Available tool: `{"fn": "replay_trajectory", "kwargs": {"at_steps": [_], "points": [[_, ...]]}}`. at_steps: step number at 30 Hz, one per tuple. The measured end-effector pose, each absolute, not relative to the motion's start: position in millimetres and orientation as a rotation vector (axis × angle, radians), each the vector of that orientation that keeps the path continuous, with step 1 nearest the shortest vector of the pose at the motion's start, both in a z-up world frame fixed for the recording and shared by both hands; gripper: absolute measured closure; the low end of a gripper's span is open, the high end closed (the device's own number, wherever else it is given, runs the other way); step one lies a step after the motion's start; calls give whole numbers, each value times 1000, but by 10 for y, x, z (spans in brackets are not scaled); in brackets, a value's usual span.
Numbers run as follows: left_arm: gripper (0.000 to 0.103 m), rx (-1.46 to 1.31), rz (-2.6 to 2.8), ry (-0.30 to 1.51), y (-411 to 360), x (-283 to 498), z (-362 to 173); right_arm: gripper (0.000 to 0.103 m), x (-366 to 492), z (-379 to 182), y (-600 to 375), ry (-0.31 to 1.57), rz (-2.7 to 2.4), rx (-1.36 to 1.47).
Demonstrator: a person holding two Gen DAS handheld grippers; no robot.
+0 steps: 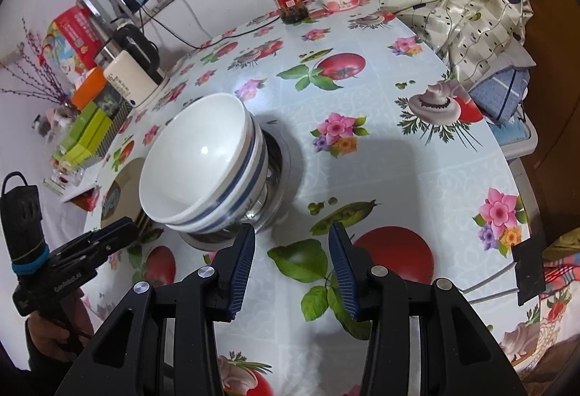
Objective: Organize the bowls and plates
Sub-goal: 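Move both grippers back to the steel bowl holding the white bowls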
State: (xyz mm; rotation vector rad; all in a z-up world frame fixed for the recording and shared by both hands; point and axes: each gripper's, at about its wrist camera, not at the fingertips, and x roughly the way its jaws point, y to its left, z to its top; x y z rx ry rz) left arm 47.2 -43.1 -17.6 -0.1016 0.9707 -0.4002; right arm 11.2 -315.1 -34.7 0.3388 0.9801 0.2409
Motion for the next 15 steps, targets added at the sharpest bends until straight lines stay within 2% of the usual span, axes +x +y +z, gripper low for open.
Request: {"fn": "replay_trajectory", "kwargs": {"at_steps": [15], "points": [[68, -152, -403, 975, -421, 711, -243, 61, 281, -392, -3182, 984, 249, 366]]}}
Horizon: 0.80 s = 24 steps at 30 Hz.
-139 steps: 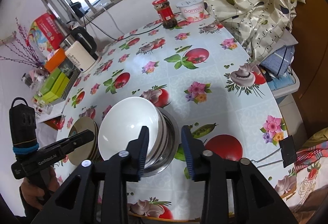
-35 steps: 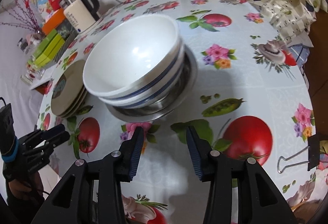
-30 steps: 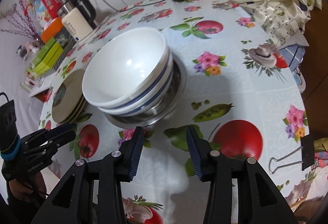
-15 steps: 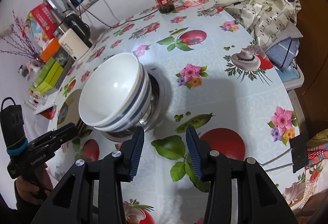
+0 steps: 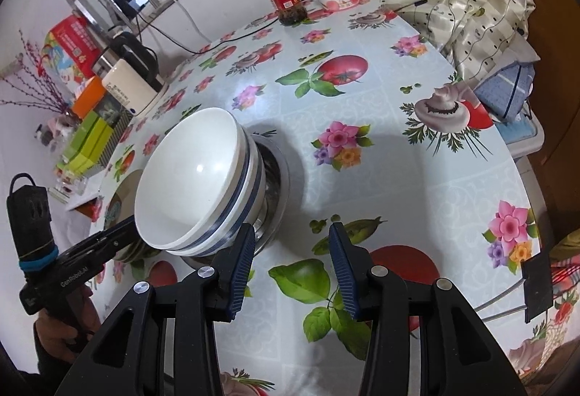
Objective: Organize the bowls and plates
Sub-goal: 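Move both grippers back to the steel bowl holding the white bowls, then close both grippers on the steel bowl rim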
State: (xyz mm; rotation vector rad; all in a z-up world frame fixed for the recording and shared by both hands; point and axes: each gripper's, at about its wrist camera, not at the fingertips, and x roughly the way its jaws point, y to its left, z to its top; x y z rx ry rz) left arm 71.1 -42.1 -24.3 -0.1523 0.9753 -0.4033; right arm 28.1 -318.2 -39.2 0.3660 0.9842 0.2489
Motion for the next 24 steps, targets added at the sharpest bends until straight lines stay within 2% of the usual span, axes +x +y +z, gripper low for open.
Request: {"fn": "replay_trajectory", "kwargs": {"at_steps": [6, 14, 24], "points": [[68, -154, -404, 982, -447, 768, -272, 62, 329, -435, -3197, 995, 259, 374], [68, -192, -410, 1011, -439, 864, -340, 74, 389, -472, -3206, 1002, 274, 387], [68, -259, -445, 1038, -431, 956, -393, 78, 479, -507, -3214, 1010, 292, 405]]}}
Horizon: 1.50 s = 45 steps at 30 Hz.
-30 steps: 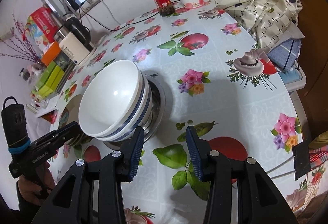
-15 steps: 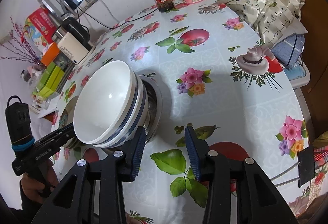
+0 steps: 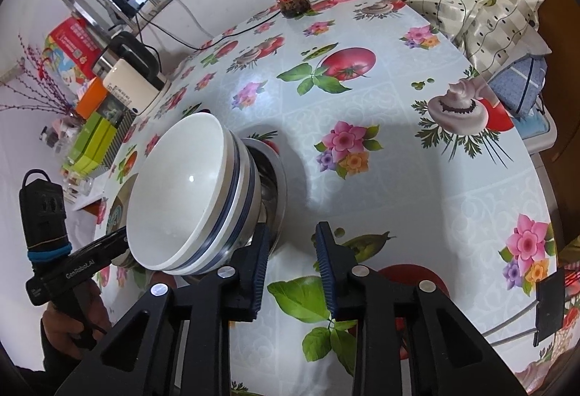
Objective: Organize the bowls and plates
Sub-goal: 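Close both grippers on the steel bowl rim, then lift the steel bowl with nested white bowls and carry it toward the plates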
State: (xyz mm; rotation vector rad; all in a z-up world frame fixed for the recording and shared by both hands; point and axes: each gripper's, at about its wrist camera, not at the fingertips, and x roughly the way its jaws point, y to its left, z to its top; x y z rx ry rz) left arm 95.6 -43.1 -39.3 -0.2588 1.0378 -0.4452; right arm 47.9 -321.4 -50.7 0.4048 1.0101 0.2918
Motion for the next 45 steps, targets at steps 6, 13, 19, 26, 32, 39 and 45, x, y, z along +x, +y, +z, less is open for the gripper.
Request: {"fn": "replay_trajectory", "kwargs": {"at_steps": [6, 13, 19, 26, 32, 39, 45], "points": [[68, -307, -485, 1059, -455, 1007, -412, 79, 524, -514, -3191, 1011, 308, 410], [69, -328, -525, 1071, -525, 1055, -409, 89, 573, -535, -3162, 1019, 332, 414], [79, -340, -552, 1085, -547, 1090, -449, 92, 604, -541, -3142, 1021, 341, 415], [93, -395, -601, 1101, -534, 1133, -463, 92, 630, -555, -3166, 1023, 350, 437], [93, -457, -628, 1117, -489, 1174, -514, 92, 629, -567, -3198, 1024, 366, 462], [93, -486, -652, 1139, -469, 1211, -549, 92, 635, -589, -3231, 1029, 377, 494], [93, -526, -665, 1157, -467, 1234, -592, 92, 670, -625, -3290, 1043, 396, 553]]}}
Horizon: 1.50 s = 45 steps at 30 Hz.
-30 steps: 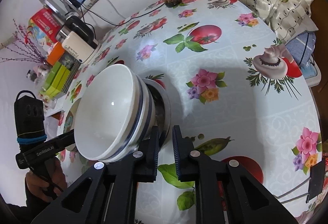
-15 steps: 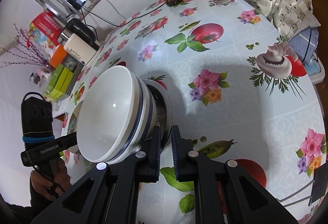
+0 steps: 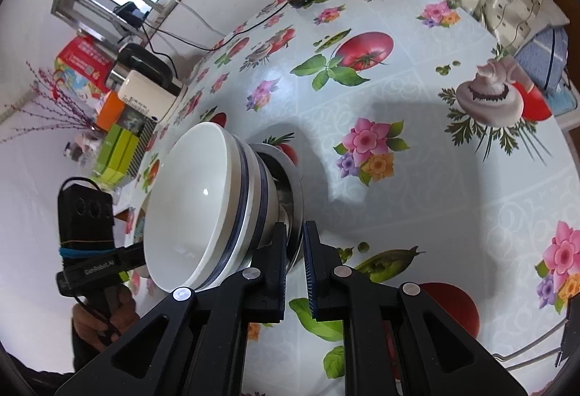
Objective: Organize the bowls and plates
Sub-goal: 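Lift the steel bowl with nested white bowls and carry it toward the plates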
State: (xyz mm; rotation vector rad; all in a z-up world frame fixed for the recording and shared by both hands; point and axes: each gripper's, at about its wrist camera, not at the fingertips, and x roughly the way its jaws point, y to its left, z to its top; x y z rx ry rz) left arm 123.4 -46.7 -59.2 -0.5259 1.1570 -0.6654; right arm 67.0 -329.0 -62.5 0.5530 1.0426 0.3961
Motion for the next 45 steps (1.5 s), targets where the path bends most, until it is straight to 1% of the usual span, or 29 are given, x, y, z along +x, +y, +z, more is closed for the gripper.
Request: {"fn": "replay_trajectory", "kwargs": {"at_steps": [9, 12, 14, 19, 21, 22, 26, 30, 45], "points": [[92, -499, -657, 1135, -466, 1195, -567, 92, 624, -645, -3312, 1046, 432, 573], [92, -494, -657, 1134, -474, 1199, -565, 92, 658, -730, -3393, 1068, 462, 659], [92, -490, -658, 1132, -477, 1201, -563, 89, 674, -774, -3432, 1080, 469, 689], [92, -514, -669, 1141, -450, 1221, -593, 88, 706, -884, -3502, 1094, 489, 794], [92, -529, -672, 1146, -434, 1230, -608, 89, 696, -871, -3489, 1083, 500, 784], [92, -536, -675, 1152, -436, 1238, -620, 93, 690, -864, -3480, 1080, 507, 785], [92, -573, -684, 1166, -435, 1266, -662, 93, 679, -853, -3481, 1076, 502, 783], [92, -513, -675, 1148, -494, 1228, -611, 93, 669, -824, -3460, 1069, 493, 765], [93, -518, -659, 1130, -433, 1168, -583, 93, 675, -756, -3387, 1058, 490, 736]]}}
